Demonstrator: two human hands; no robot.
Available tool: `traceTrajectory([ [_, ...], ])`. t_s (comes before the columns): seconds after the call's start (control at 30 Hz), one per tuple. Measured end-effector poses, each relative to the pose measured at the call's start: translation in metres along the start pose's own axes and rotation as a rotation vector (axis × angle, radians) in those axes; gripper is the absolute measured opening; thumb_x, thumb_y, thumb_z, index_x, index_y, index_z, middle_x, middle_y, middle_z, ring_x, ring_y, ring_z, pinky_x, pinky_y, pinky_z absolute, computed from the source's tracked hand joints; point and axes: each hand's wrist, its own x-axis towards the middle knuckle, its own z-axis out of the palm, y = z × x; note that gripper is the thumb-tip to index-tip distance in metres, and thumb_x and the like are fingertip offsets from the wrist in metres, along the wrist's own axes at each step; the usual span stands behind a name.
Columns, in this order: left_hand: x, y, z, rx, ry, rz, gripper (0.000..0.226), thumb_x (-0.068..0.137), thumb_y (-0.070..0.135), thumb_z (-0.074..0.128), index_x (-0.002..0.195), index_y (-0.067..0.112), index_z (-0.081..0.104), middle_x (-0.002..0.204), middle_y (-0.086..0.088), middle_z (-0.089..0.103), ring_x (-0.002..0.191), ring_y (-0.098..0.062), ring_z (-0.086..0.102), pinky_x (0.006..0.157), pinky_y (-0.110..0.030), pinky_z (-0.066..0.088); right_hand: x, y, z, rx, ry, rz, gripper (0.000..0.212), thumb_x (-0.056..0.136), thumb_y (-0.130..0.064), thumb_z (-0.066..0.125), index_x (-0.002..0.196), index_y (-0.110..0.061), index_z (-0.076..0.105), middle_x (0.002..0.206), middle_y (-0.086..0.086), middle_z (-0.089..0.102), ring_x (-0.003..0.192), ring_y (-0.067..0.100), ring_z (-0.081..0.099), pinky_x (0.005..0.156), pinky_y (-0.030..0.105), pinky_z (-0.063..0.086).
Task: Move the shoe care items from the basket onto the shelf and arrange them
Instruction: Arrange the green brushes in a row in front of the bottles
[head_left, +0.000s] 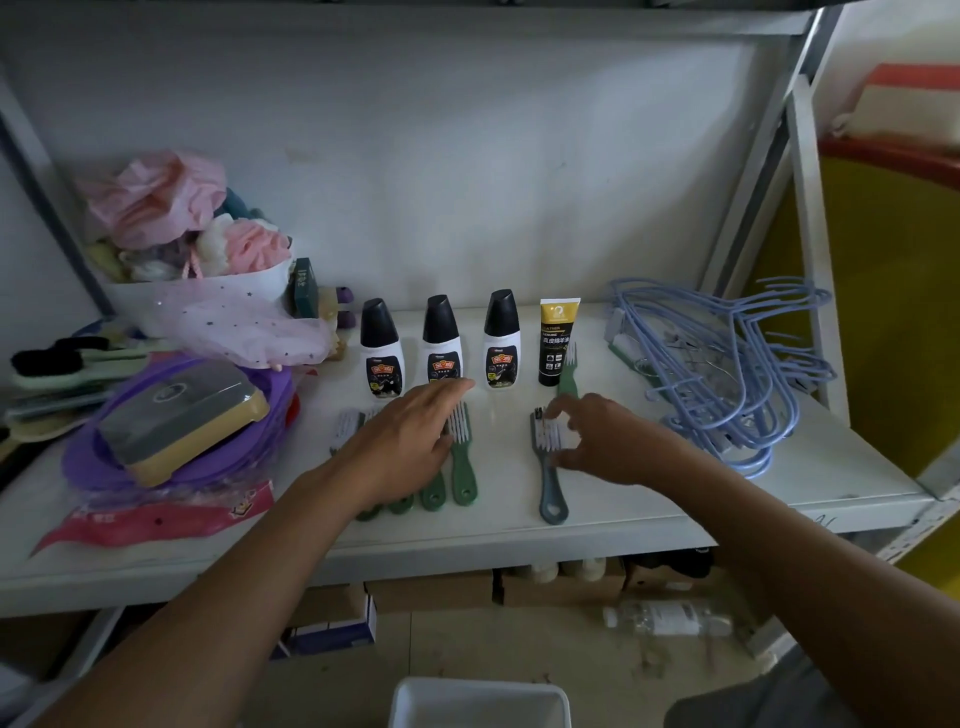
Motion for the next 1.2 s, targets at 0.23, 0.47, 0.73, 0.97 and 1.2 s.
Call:
traceTrajectory([
  [0.23, -0.001, -0.01, -0.004, 0.03, 0.024, -0.008, 0.067, 0.099, 0.016, 0.056, 0.156, 0.027, 0.022, 0.161, 0.005, 0.03, 0.146, -0.013, 0.031, 0.118, -0.036, 0.032, 0.027, 0.002, 0.016, 0.047, 0.025, 0.066, 0.05, 0.086, -0.027, 0.075, 0.132, -0.023, 0.055, 0.123, 0.004, 0.063, 0.104, 0.018, 0.059, 0.076, 0.021, 0.044],
  [0.47, -0.01, -0.024, -0.015, 0.034, 0.034, -0.064, 0.067, 0.099, 0.014, 0.056, 0.157, 0.024, 0.023, 0.162, 0.005, 0.028, 0.146, -0.015, 0.03, 0.116, -0.032, 0.028, 0.046, -0.019, 0.024, 0.02, 0.054, 0.027, 0.044, 0.093, -0.024, 0.066, 0.135, -0.017, 0.055, 0.126, 0.008, 0.063, 0.111, 0.024, 0.062, 0.088, 0.029, 0.052],
  [0.73, -0.023, -0.037, -0.023, 0.07, 0.058, -0.088, 0.061, 0.1, 0.017, 0.055, 0.155, 0.024, 0.029, 0.16, 0.005, 0.032, 0.145, -0.014, 0.033, 0.117, -0.038, 0.034, 0.062, -0.039, 0.029, 0.031, 0.058, -0.027, 0.04, 0.091, -0.022, 0.068, 0.13, -0.017, 0.06, 0.122, 0.006, 0.064, 0.108, 0.023, 0.062, 0.089, 0.031, 0.052],
  [0.97, -0.039, -0.053, -0.037, 0.119, 0.174, -0.225, 0.054, 0.096, 0.01, 0.055, 0.148, 0.017, 0.041, 0.148, -0.003, 0.05, 0.132, -0.023, 0.05, 0.101, -0.04, 0.047, 0.074, -0.048, 0.034, 0.0, 0.043, -0.06, 0.024, 0.093, -0.022, 0.066, 0.117, -0.017, 0.064, 0.11, 0.002, 0.066, 0.088, 0.016, 0.057, 0.072, 0.022, 0.044],
  [1.2, -0.045, -0.055, -0.036, 0.135, 0.097, -0.568, 0.048, 0.096, 0.04, 0.058, 0.133, 0.012, 0.048, 0.136, -0.006, 0.052, 0.11, -0.023, 0.056, 0.074, -0.032, 0.04, 0.079, -0.052, 0.033, -0.057, 0.011, -0.049, 0.031, 0.092, -0.024, 0.065, 0.121, -0.016, 0.06, 0.117, 0.006, 0.064, 0.094, 0.021, 0.058, 0.074, 0.026, 0.045],
])
